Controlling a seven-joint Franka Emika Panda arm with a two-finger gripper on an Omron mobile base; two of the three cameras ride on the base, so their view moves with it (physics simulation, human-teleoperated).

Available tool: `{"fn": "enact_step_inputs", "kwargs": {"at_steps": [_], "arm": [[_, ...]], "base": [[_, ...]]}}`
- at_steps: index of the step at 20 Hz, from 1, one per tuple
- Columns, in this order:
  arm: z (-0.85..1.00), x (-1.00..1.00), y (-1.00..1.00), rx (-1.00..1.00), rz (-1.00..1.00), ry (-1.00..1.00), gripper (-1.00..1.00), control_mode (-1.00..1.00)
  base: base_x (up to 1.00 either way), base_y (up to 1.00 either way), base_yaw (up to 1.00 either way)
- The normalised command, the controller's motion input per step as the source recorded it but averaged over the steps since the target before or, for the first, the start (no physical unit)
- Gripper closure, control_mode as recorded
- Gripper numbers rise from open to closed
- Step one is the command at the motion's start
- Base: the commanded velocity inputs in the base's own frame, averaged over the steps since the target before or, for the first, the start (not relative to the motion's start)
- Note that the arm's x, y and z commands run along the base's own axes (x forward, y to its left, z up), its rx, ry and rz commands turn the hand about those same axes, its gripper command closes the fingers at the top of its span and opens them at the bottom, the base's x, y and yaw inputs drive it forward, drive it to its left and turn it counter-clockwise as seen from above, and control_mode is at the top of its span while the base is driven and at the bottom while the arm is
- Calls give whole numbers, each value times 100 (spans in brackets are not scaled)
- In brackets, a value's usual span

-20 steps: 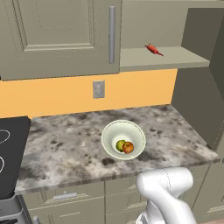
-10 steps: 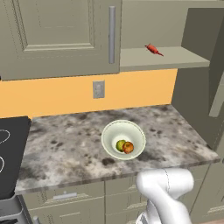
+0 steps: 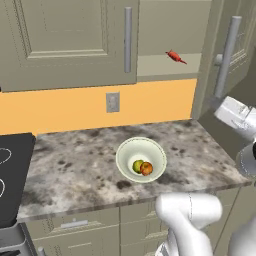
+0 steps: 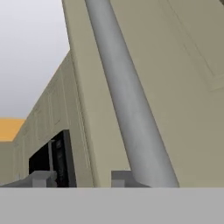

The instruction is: Open the cabinet. Pick the pear and peach from the cabinet and place them into the bowl. Then close the cabinet.

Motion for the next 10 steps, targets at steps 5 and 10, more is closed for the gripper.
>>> {"fn": "enact_step_inputs", "kwargs": {"at_steps": [5, 10], "arm": [[-13, 100, 88, 18, 0, -18, -100, -100], [-12, 100, 77, 19, 0, -17, -100, -100]], "base": [[0, 0, 0], [0, 0, 0]]}}
